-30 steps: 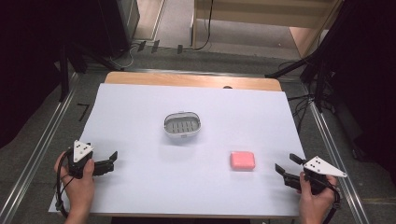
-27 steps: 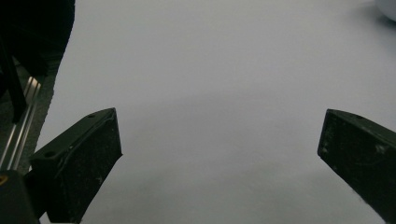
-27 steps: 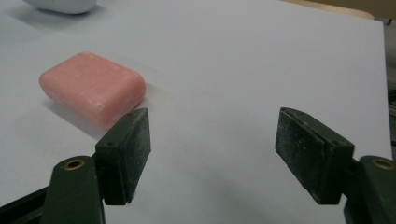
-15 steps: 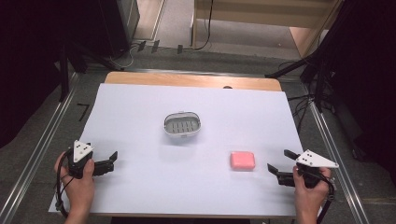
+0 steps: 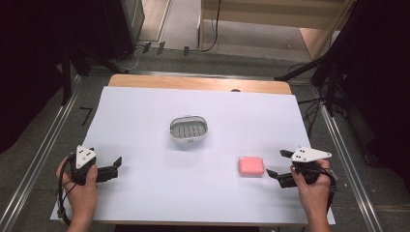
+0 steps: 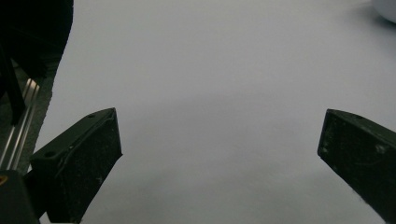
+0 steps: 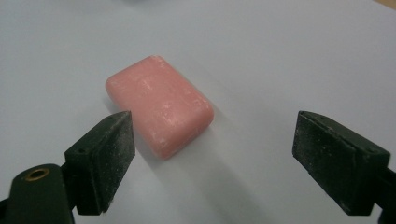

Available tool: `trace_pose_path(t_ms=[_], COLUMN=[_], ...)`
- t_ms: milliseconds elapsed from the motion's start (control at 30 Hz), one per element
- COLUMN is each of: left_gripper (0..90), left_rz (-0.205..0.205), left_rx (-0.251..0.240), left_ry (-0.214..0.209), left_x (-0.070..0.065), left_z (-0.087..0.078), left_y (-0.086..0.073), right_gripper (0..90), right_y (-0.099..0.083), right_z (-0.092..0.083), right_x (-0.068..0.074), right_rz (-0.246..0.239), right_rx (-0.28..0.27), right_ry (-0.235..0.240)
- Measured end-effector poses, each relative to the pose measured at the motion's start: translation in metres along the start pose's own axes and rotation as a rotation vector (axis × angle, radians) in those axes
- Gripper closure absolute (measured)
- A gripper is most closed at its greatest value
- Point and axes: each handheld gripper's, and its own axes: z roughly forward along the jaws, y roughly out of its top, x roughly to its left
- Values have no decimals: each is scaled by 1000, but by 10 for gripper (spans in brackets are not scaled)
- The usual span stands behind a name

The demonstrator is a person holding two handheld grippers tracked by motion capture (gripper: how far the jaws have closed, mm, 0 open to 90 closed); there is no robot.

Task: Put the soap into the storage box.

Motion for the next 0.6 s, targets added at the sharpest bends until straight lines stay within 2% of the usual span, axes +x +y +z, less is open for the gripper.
trace_pose_path(t_ms=[67,100,300,433,467,500,600], left_gripper=[1,1,1,1,1,1,1], left_rz=[0,0,-3,-2,-2,-2,-3], left_rx=[0,0,0,1,0,2,2], left_ry=[0,0,-1,-1,-1,0,-1], left_x=[0,0,0,0,0,0,0], left_z=[0,0,0,0,0,0,0], left_y=[0,0,0,0,0,0,0], right_gripper=[139,139,144,146,146,146,146], right_y=[2,6,17,25,28,28,32], right_z=[1,3,9,17,23,23,32], right_x=[1,1,1,2,4,4,8], right_rz=[-13,-41,-94,-138,-163,-163,-202], right_rx=[4,18,53,104,126,126,170], right_ry=[-1,5,25,47,50,50,78])
